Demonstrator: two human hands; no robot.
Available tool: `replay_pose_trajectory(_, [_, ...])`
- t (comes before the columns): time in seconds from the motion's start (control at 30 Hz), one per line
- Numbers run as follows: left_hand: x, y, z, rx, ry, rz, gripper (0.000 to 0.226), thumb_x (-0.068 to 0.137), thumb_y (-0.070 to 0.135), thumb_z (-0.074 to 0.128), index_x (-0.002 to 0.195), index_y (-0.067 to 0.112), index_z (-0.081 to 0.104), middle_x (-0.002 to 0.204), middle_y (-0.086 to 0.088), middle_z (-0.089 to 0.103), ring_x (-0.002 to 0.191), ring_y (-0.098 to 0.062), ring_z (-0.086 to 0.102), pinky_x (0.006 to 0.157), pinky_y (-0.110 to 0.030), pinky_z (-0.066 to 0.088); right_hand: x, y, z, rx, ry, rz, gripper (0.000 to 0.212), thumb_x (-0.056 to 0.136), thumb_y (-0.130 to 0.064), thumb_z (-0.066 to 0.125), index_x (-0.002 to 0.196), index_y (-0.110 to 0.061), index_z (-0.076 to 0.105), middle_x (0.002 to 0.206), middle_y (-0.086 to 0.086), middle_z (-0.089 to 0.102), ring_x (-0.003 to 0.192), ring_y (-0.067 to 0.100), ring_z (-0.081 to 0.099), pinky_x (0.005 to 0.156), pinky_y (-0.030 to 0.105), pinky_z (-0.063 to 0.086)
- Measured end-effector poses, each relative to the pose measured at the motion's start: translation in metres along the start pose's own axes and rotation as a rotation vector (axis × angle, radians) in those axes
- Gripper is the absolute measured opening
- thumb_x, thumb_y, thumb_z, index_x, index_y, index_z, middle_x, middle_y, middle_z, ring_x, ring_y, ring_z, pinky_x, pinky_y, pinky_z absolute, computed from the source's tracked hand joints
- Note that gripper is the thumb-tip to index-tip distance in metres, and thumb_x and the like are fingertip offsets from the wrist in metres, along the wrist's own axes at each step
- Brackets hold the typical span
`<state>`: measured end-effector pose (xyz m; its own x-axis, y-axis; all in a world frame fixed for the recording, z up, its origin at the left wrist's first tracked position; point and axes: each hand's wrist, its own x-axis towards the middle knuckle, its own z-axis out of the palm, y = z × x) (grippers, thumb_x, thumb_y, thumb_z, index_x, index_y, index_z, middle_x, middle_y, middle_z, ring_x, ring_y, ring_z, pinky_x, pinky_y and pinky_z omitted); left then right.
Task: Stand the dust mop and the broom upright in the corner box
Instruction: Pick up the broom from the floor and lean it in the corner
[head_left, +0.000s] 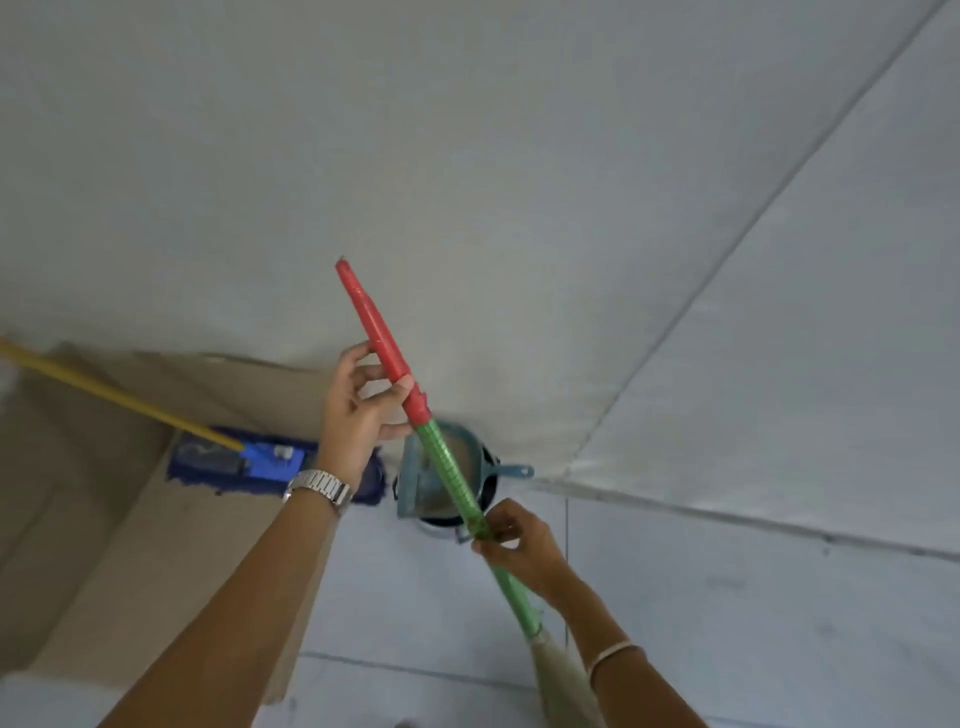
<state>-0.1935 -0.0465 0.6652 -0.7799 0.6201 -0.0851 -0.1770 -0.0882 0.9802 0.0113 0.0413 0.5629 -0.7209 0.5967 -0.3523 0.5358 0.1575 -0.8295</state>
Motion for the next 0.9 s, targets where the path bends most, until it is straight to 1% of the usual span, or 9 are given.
replay_pose_trajectory(0.07, [-0.005,0.057,0.002,0.055,-0.043,0.071,0.045,0.080,-0.001,0.065,0.095,0.041,0.055,0.094,0.000,0.062,0.069,-0.013,0.072,0.049,-0.030,0.058,-0.016,-0.043,-0.006,0.055,-0.018,-0.065,0.029,0.072,-0.005,0.076,0.072,-0.022,0.053,0.077,0.013,0.064,0.074,0.024,0.063,0.073,0.033,0.053])
replay_pose_trajectory(0.17, [-0.018,0.136,0.005,0.120,-0.115,0.161,0.044,0.082,-0.001,0.063,0.100,0.037,0.053,0.096,-0.003,0.062,0.072,-0.014,0.072,0.050,-0.032,0.058,-0.038,-0.102,-0.014,0.146,0.001,-0.143,0.029,0.071,0.005,0.074,0.076,-0.008,0.048,0.075,0.011,0.053,0.065,0.017,0.052,0.062,0.025,0.047])
replay_pose_trajectory(0.3, [-0.046,0.220,-0.010,0.148,-0.172,0.247,0.042,0.083,0.000,0.062,0.109,0.031,0.051,0.097,-0.005,0.062,0.081,-0.019,0.070,0.056,-0.039,0.061,-0.063,-0.167,-0.008,0.195,0.014,-0.215,0.030,0.071,0.004,0.074,0.072,-0.013,0.050,0.076,0.014,0.059,0.072,0.024,0.057,0.072,0.044,0.052])
replay_pose_trajectory(0.4, [-0.069,0.266,-0.034,0.157,-0.183,0.318,0.042,0.082,-0.001,0.063,0.104,0.034,0.053,0.097,-0.005,0.062,0.074,-0.014,0.072,0.053,-0.035,0.059,-0.074,-0.210,0.007,0.160,0.028,-0.266,0.030,0.069,0.004,0.073,0.072,-0.017,0.052,0.070,0.003,0.057,0.069,0.022,0.055,0.068,0.039,0.051])
replay_pose_trajectory(0.47, [-0.078,0.287,-0.047,0.164,-0.191,0.350,0.042,0.081,0.000,0.064,0.104,0.033,0.053,0.099,-0.008,0.060,0.073,-0.014,0.072,0.053,-0.034,0.059,-0.077,-0.229,0.019,0.171,0.045,-0.298,0.030,0.070,0.007,0.072,0.076,-0.017,0.054,0.070,0.000,0.056,0.070,0.020,0.055,0.070,0.032,0.050])
replay_pose_trajectory(0.57, [-0.091,0.310,-0.080,0.162,-0.183,0.394,0.042,0.080,0.001,0.066,0.106,0.032,0.053,0.103,-0.014,0.058,0.073,-0.016,0.072,0.055,-0.036,0.060,-0.082,-0.256,0.047,0.212,0.063,-0.346,0.027,0.071,0.006,0.072,0.086,-0.013,0.059,0.078,0.003,0.062,0.076,0.020,0.058,0.078,0.039,0.052])
replay_pose_trajectory(0.7, [-0.102,0.326,-0.153,0.159,-0.188,0.403,0.043,0.080,-0.001,0.065,0.105,0.032,0.053,0.102,-0.012,0.058,0.075,-0.014,0.072,0.056,-0.035,0.060,-0.083,-0.294,0.114,0.222,0.102,-0.358,0.028,0.070,0.004,0.074,0.078,-0.020,0.061,0.076,0.000,0.063,0.076,0.021,0.059,0.078,0.037,0.051])
replay_pose_trajectory(0.8, [-0.103,0.333,-0.213,0.166,-0.201,0.404,0.043,0.081,-0.001,0.064,0.103,0.035,0.053,0.101,-0.008,0.059,0.076,-0.013,0.072,0.057,-0.033,0.060,-0.081,-0.320,0.167,0.198,0.115,-0.365,0.030,0.068,0.004,0.076,0.077,-0.020,0.061,0.079,0.005,0.065,0.077,0.025,0.061,0.077,0.036,0.051])
replay_pose_trajectory(0.9, [-0.103,0.334,-0.254,0.149,-0.188,0.409,0.043,0.082,0.000,0.063,0.105,0.035,0.053,0.099,-0.005,0.060,0.079,-0.015,0.071,0.062,-0.037,0.061,-0.078,-0.337,0.206,0.184,0.129,-0.378,0.028,0.066,0.003,0.078,0.080,-0.015,0.062,0.084,0.014,0.067,0.076,0.024,0.061,0.073,0.023,0.052])
